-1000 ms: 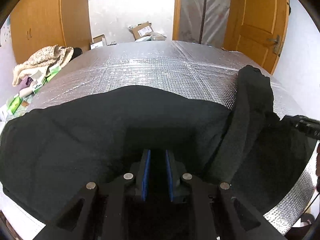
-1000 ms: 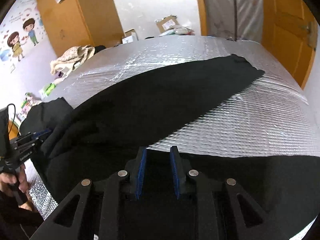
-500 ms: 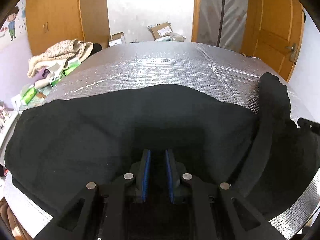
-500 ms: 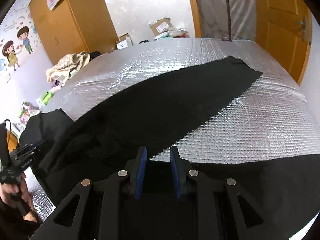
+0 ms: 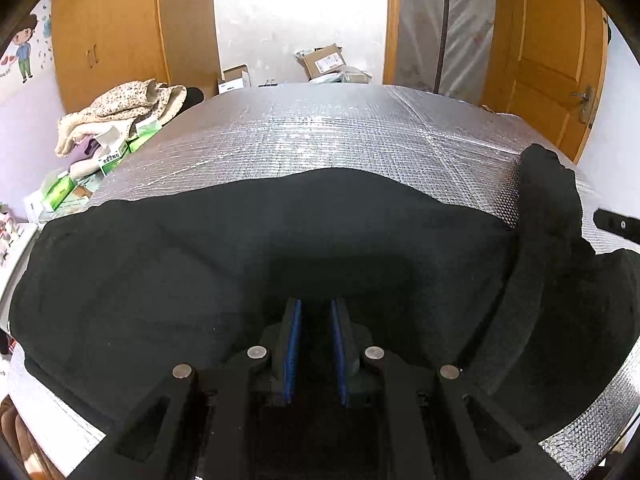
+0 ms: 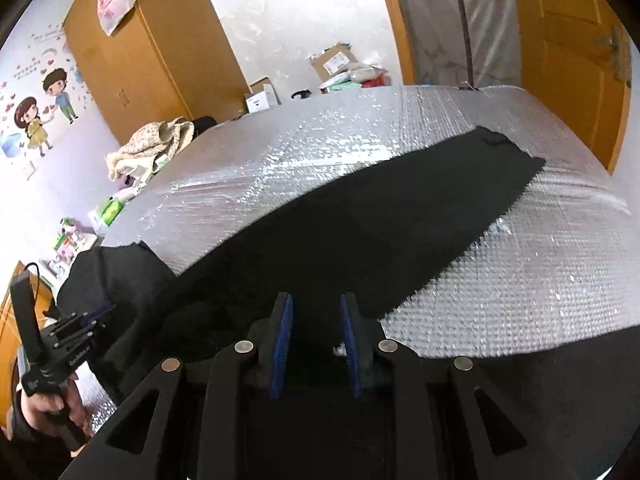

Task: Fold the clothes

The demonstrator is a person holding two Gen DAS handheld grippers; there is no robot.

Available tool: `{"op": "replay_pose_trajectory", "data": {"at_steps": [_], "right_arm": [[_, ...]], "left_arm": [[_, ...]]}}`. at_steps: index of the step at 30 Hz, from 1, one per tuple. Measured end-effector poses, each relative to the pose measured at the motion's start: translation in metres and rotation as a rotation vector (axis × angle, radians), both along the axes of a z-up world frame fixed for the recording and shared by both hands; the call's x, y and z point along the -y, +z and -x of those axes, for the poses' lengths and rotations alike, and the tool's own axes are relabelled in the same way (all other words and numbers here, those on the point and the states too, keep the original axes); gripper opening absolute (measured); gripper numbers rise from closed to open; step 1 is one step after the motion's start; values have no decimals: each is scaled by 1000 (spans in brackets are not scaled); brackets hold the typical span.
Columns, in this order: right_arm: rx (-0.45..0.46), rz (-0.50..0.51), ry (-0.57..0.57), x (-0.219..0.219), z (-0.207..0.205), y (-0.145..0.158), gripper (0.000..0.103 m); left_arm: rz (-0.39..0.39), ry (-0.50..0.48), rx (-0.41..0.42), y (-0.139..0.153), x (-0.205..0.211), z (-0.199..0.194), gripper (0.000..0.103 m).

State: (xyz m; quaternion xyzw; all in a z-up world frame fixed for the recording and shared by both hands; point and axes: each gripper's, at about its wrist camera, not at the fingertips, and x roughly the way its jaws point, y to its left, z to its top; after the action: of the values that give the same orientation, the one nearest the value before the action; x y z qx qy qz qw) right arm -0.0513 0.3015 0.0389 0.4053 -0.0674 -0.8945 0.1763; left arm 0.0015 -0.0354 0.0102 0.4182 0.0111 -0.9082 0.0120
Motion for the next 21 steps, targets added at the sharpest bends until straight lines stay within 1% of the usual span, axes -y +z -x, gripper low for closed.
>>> {"op": "replay_pose_trajectory", "data": {"at_steps": [3,5,6,7,9,11,13,15,18,21], "right_arm": [[-12,26,3,4,7,8,28],[-14,61,-3,5,12,14,30],[-15,77,-7,5,16,16,34],[-14,98,-13,4,19,18,40],[-5,138,-22,4,27,20,45],[9,167,-31,3,36,19,45],[31,170,-48,4,44,17,45],[57,162,-67,6,52,12,45],[98,154,-83,9,64,6,45],[105,137,-70,23,71,7,45]], "left_arm": [[-41,7,-20,6,7,0,15],[-43,19,-27,5,11,1,15],[-40,23,-18,3,13,2,15],[-39,23,-16,0,14,3,15],[-21,17,-32,-2,12,2,15],[12,14,-49,-4,7,0,15],[33,14,-58,-5,4,-1,15],[24,13,-59,-6,5,-1,15],[-10,14,-61,-5,10,-1,15],[-15,13,-63,-5,10,-1,15]]}}
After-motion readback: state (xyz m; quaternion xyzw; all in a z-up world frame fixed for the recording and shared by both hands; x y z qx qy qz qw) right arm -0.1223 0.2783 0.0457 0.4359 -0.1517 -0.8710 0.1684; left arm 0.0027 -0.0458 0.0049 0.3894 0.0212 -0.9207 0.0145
